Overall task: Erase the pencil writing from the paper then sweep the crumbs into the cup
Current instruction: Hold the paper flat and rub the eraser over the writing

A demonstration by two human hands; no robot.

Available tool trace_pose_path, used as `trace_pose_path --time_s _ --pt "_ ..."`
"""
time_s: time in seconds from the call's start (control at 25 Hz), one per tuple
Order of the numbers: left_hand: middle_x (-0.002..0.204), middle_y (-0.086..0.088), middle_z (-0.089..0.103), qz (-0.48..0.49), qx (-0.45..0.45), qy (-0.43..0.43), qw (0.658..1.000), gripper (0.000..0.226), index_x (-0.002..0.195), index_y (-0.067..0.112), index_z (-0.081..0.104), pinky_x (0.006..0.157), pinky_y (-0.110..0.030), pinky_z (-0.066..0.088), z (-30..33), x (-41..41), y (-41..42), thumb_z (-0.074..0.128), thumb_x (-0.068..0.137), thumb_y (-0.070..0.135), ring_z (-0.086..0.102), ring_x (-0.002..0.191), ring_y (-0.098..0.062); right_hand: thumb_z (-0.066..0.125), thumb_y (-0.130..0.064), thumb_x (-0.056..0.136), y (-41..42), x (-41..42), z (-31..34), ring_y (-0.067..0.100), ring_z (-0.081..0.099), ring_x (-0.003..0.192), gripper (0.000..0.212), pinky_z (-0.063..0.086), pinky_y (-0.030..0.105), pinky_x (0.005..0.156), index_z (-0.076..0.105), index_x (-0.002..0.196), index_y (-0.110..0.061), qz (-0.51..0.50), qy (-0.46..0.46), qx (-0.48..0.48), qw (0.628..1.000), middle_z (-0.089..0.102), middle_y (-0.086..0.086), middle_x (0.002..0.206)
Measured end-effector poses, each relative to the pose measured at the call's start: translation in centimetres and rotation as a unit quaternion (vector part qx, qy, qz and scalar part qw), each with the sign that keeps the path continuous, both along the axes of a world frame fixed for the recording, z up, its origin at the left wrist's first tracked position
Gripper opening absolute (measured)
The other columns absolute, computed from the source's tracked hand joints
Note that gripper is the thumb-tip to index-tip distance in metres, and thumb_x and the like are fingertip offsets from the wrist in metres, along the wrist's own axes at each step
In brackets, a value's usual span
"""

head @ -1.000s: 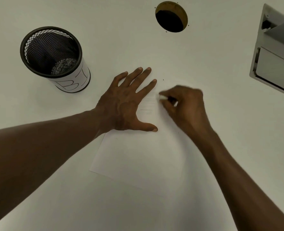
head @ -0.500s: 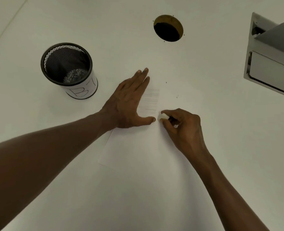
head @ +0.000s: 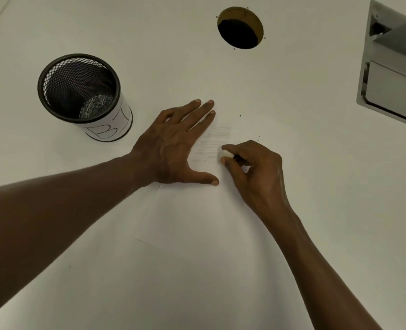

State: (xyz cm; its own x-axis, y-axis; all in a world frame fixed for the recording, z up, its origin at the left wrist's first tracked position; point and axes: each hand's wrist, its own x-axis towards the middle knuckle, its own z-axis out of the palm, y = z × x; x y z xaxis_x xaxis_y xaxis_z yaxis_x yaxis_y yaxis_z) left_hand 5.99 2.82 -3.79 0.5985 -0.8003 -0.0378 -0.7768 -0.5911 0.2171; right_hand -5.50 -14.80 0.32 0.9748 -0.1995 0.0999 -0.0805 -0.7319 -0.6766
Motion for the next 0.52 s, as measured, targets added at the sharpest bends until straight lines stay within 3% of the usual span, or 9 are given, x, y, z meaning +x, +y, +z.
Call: trace_pose_path --time_s 0.2,0.4,0.52 --pt "0.172 -0.003 0.007 0.002 -0.012 -0.012 1.000 0.130 0.162 0.011 0.018 0.124 -0.041 0.014 -0.1 0.0 -0.1 0.025 0.070 0.102 0.007 0.158 -0.021 0.071 -0.016 0.087 -3.4 7.2 0.7 0.019 0.067 0.076 0.016 0.055 0.039 0.075 0.076 0.101 -0.008 -0.010 0.007 -0.016 1.000 0.074 0.008 0.088" --pt "0.172 -0.003 0.008 0.005 -0.012 -0.009 1.000 0.129 0.162 0.010 0.020 0.124 -0.042 0.017 0.0 -0.1 -0.1 0.026 0.070 0.101 0.009 0.158 -0.022 0.076 -0.011 0.084 -1.1 1.0 0.9 0.013 0.063 0.068 0.013 0.052 0.029 0.067 0.077 0.097 -0.011 0.081 0.026 -0.031 0.996 0.072 0.002 0.080" --pt "0.172 -0.004 0.008 0.008 -0.013 -0.005 1.000 0.131 0.161 0.009 0.019 0.125 -0.041 0.016 0.1 -0.1 -0.1 0.027 0.070 0.101 0.009 0.158 -0.021 0.076 -0.014 0.085 -3.0 5.3 0.7 0.014 0.065 0.071 0.015 0.053 0.026 0.070 0.077 0.100 -0.011 0.036 0.017 -0.016 0.999 0.074 0.003 0.084"
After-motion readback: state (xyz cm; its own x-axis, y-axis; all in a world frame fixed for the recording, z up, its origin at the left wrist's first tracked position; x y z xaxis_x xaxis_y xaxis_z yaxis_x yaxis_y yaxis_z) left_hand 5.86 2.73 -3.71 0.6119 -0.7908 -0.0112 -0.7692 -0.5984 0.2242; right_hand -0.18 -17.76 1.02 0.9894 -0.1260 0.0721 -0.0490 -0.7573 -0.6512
